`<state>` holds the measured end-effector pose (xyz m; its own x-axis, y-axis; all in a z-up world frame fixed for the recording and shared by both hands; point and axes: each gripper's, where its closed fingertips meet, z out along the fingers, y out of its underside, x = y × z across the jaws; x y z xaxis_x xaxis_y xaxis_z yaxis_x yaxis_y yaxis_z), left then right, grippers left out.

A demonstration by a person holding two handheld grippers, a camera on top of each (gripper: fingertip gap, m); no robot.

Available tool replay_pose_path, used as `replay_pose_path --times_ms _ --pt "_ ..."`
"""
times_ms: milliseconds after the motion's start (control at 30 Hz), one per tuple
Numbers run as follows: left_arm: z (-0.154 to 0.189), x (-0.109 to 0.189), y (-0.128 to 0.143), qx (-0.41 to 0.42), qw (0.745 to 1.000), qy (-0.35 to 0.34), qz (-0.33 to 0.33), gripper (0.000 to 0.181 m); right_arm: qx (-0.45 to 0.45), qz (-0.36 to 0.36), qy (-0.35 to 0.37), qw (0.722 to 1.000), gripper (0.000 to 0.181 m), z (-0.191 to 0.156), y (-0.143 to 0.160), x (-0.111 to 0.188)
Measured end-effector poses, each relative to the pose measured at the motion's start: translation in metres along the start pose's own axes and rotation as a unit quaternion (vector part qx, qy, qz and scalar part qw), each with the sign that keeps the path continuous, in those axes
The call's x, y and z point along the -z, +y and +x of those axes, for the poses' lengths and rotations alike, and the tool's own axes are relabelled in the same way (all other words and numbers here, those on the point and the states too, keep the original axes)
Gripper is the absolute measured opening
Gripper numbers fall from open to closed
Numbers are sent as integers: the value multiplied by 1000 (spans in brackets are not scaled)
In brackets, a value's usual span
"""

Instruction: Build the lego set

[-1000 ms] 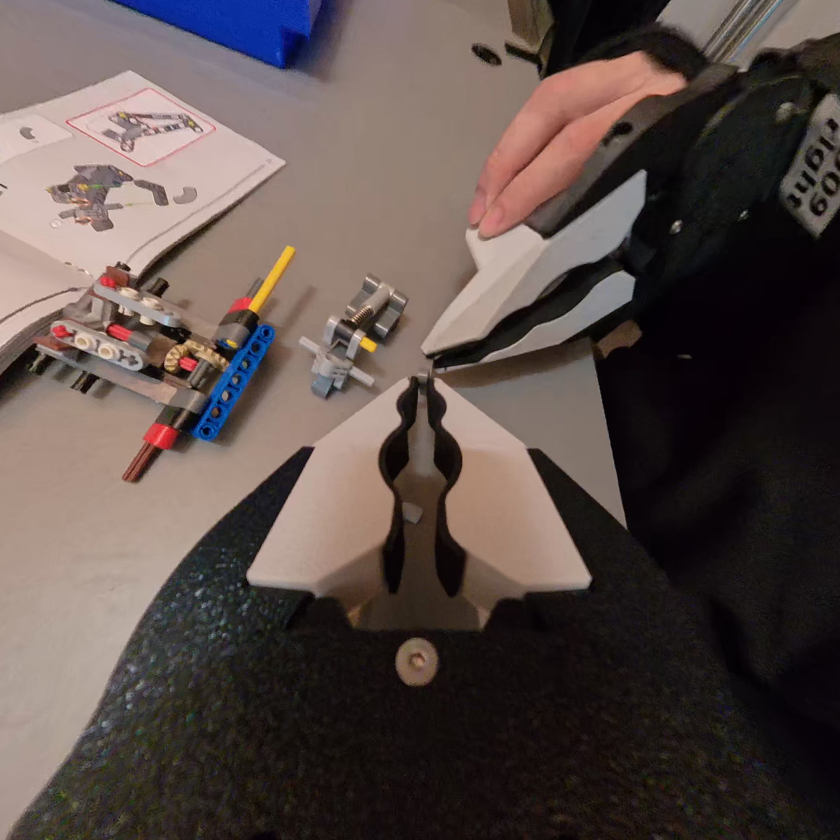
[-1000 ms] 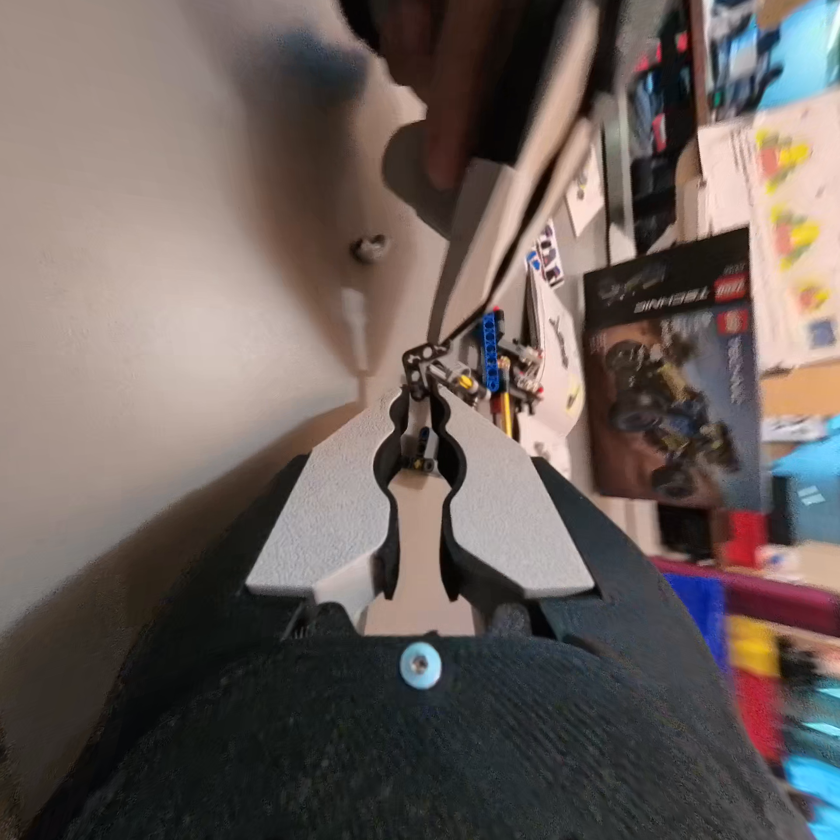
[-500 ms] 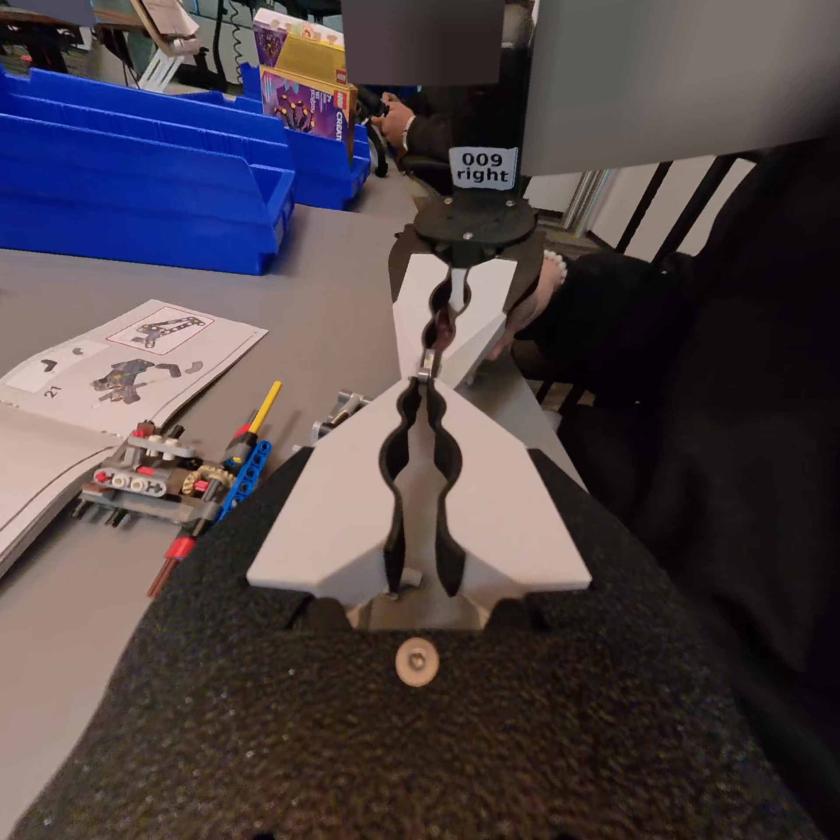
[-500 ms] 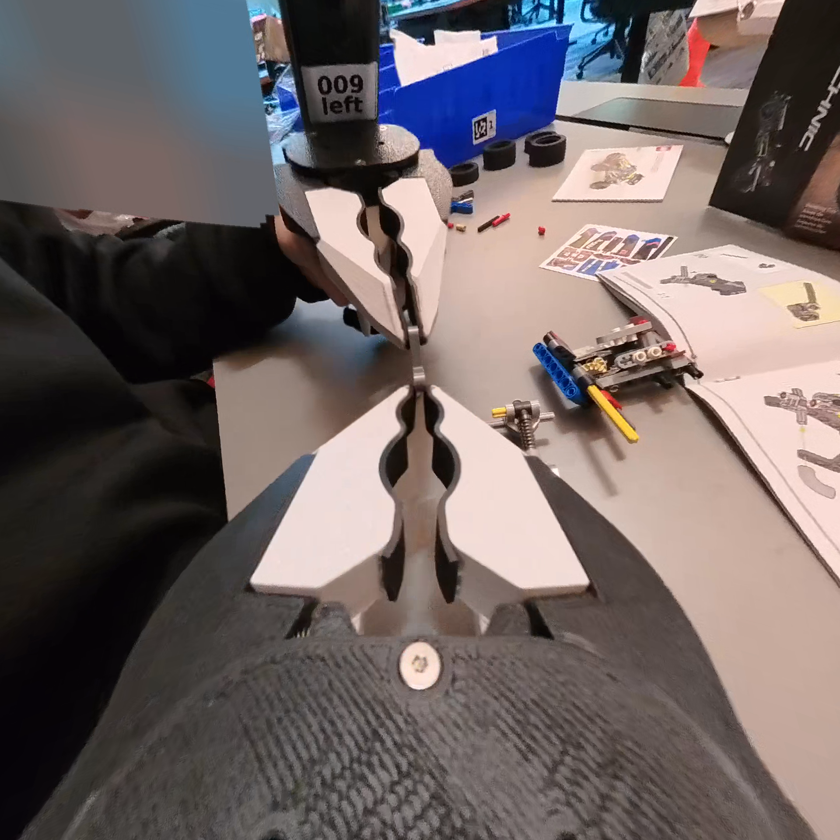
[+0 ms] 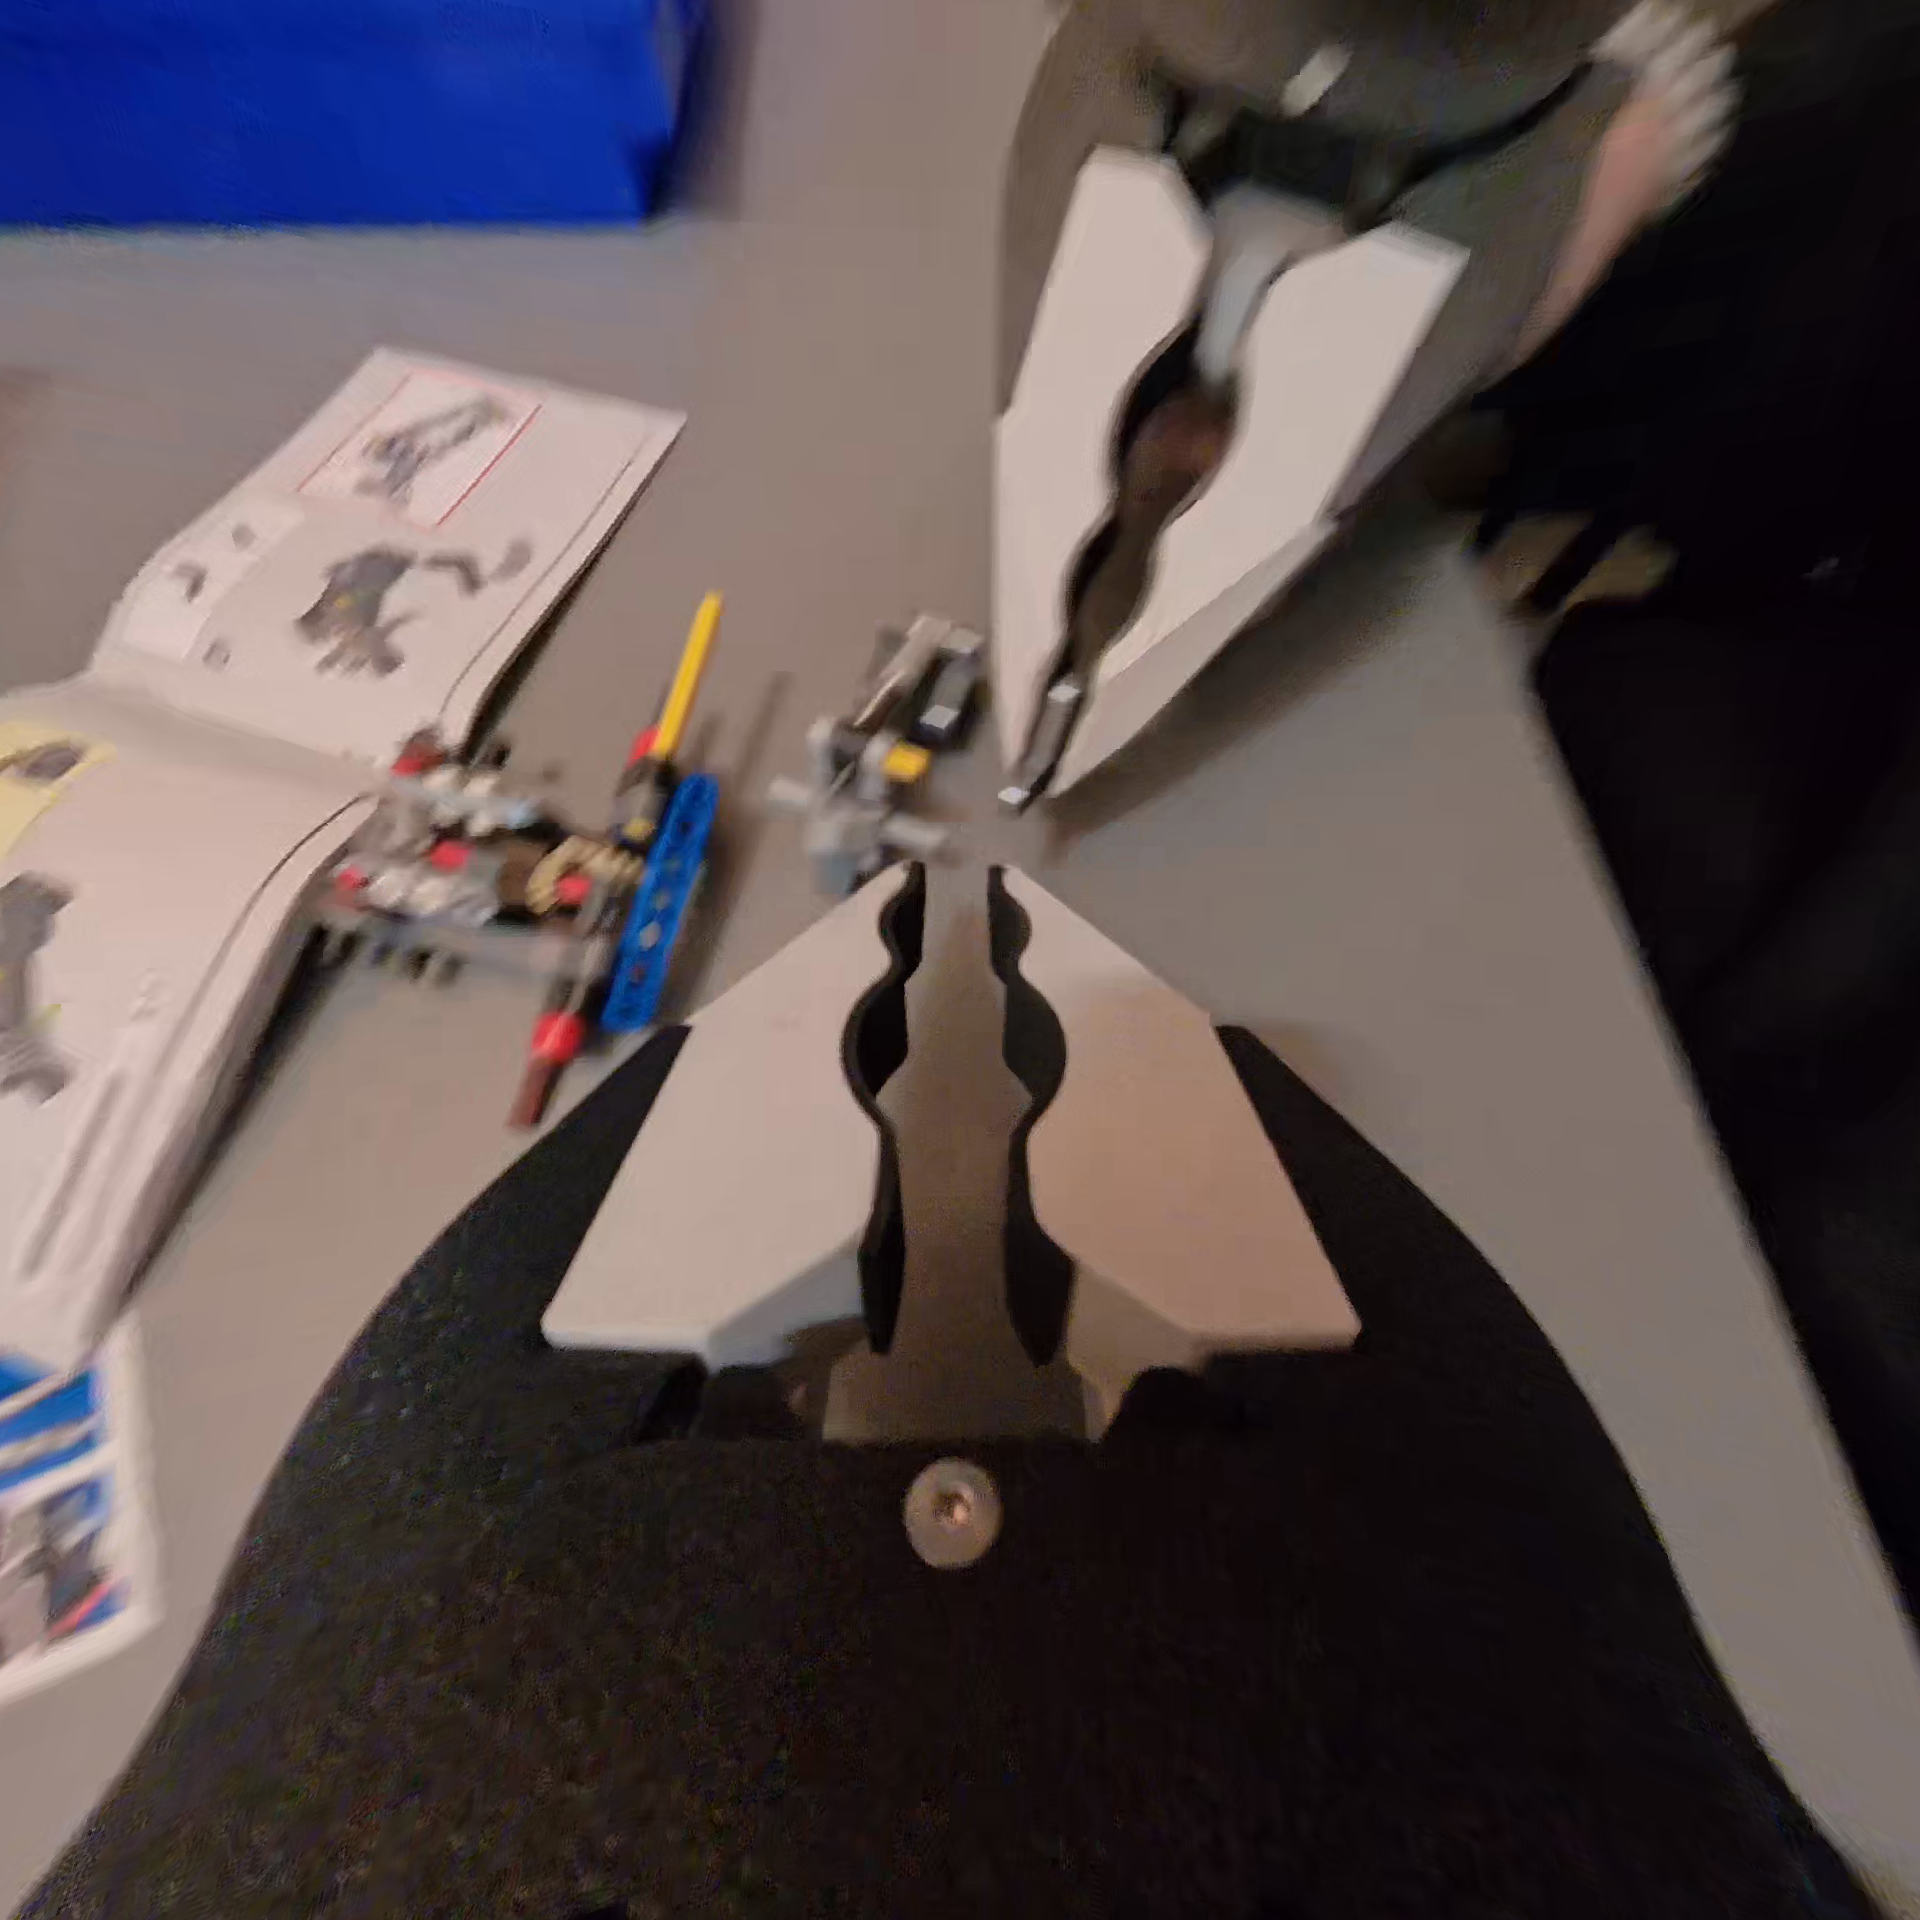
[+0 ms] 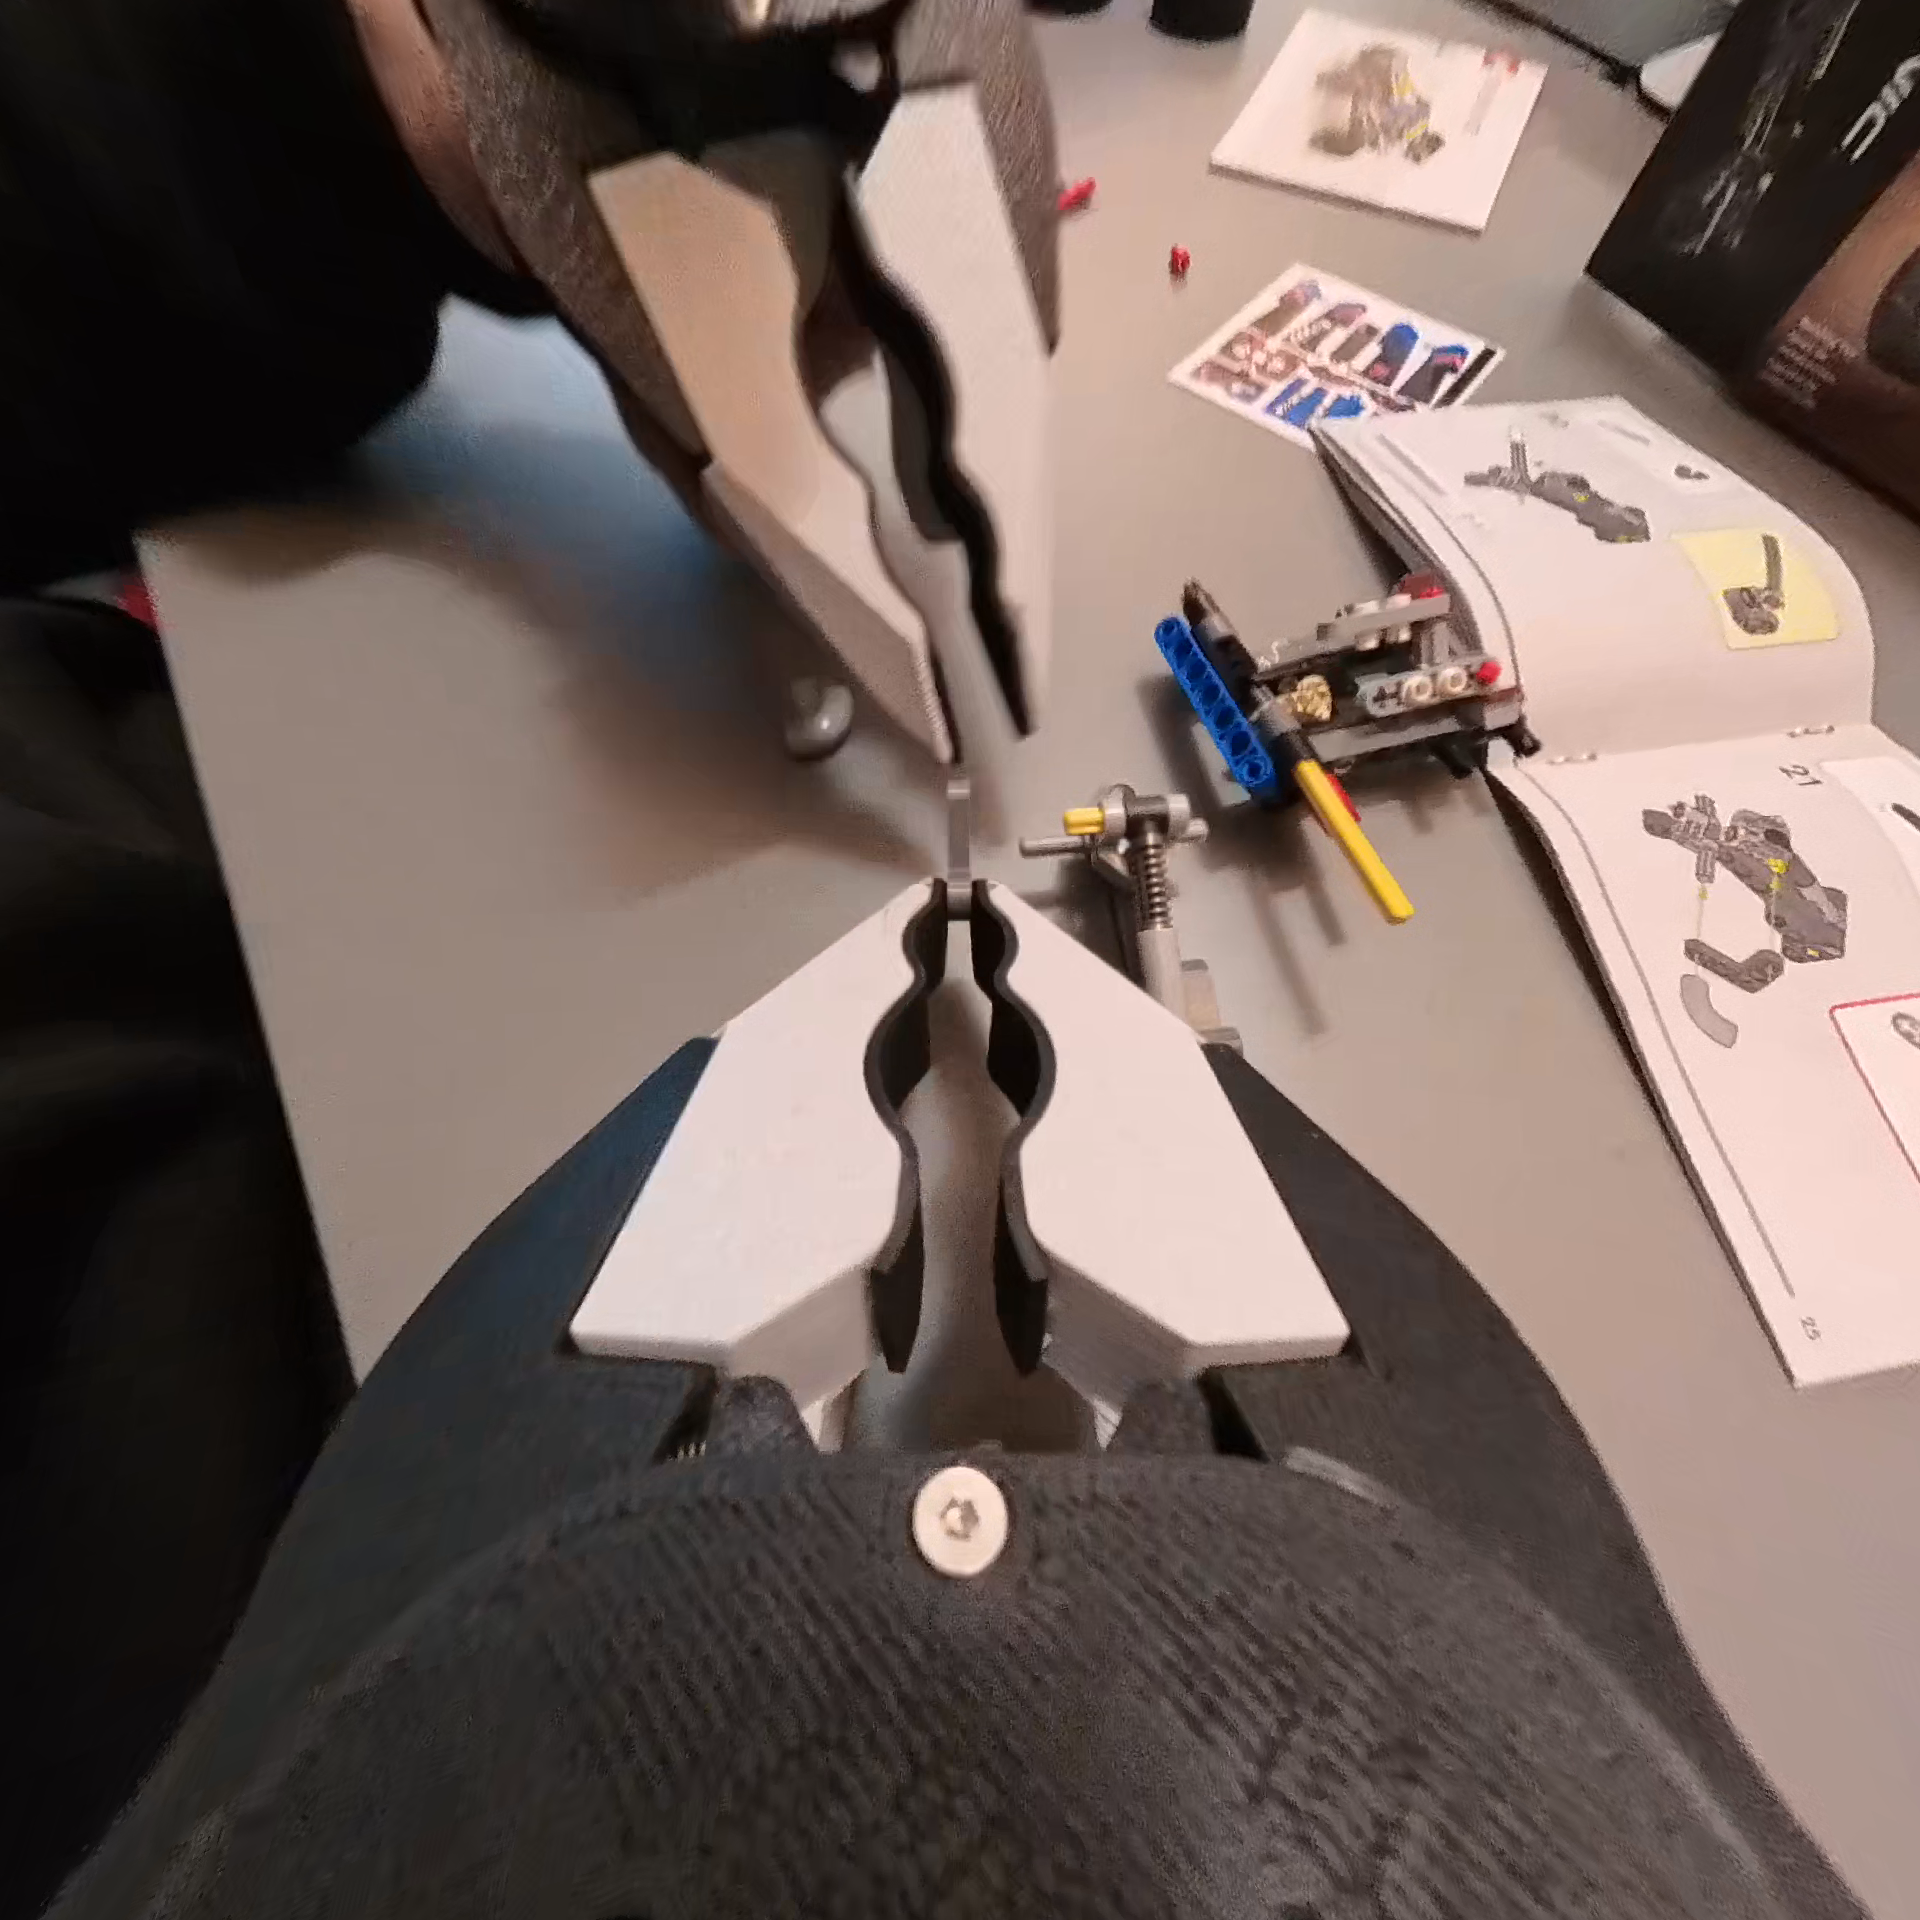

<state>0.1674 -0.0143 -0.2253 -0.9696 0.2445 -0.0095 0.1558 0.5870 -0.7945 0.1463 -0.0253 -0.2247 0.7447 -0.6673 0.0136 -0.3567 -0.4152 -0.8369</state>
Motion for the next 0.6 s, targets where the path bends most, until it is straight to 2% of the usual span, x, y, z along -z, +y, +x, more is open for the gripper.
replay_pose_path --times_ms 67,133,267,400,500,600 --pt "-14 -2 14 -10 998 -25 -52 15 11 -29 12 999 2 1 8 -5" --pt "-15 -8 20 -5 997 -1 -76 32 19 -42 32 998 2 5 11 -8" --pt "-13 -17 13 6 997 54 -51 44 21 -48 41 998 2 7 11 -10" --pt "-4 -23 4 -3 994 104 -38 49 15 -41 40 998 2 9 10 -9" --pt "-8 -28 9 -39 992 100 -62 45 6 -40 41 998 2 12 11 -7" --pt "-8 -31 6 -51 992 106 -54 41 5 -52 46 998 2 15 15 -8"
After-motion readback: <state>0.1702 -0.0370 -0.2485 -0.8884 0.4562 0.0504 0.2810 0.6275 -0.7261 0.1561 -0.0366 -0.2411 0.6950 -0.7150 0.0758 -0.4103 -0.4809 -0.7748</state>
